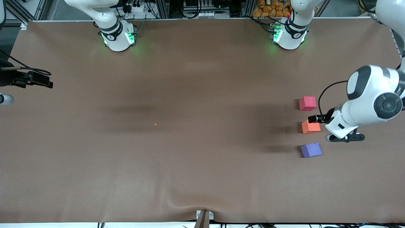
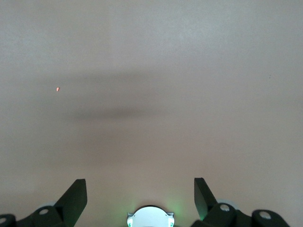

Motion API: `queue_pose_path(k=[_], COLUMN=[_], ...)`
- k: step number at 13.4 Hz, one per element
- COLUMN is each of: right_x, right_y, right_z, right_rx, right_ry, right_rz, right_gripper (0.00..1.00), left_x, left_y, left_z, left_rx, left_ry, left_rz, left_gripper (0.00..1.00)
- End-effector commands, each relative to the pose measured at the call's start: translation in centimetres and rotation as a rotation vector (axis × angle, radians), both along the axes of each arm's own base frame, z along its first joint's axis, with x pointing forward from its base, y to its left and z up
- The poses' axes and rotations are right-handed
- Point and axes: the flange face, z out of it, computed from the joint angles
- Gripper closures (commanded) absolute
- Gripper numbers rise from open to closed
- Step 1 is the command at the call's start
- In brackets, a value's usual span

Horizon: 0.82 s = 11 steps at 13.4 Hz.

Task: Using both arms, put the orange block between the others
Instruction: 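Open the left gripper and lift it off the orange cube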

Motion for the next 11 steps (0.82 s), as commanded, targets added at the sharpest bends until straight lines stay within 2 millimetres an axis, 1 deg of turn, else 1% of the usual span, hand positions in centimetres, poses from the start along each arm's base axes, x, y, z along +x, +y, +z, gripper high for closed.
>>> queue_pose_path(k=[1, 2, 4, 6, 8, 9, 11], right_x=[-0.1, -0.1, -0.1, -0.1, 0.0, 0.0, 0.0], right_y=[0.2, 0.3, 0.3, 0.3, 0.2, 0.2, 0.2], right_z=[0.5, 0.5, 0.5, 0.5, 0.5, 0.5, 0.5], right_rx=[0.006, 0.004, 0.004, 0.006, 0.005, 0.007, 0.005], right_ry=[-0.006, -0.006, -0.006, -0.006, -0.015, -0.016, -0.014], right_rz=[-0.014, -0.012, -0.012, -0.012, -0.014, -0.014, -0.014], right_gripper=[0.0, 0.0, 0.0, 0.0, 0.0, 0.0, 0.0], left_x=[-0.2, 0.2, 0.5, 0.6, 0.9, 1.0, 1.1], left_y=[-2.7, -3.5, -5.1, -5.0, -4.5, -4.3, -4.5], left_z=[6.3, 8.3, 10.4, 11.8, 13.8, 13.7, 13.8], left_rx=[0.002, -0.01, -0.023, -0.027, -0.063, -0.097, -0.121], left_ry=[-0.034, -0.049, -0.083, -0.091, -0.11, -0.099, -0.096], left_rz=[-0.029, -0.043, -0.065, -0.061, -0.043, -0.032, -0.029], left_gripper=[0.0, 0.0, 0.0, 0.0, 0.0, 0.0, 0.0])
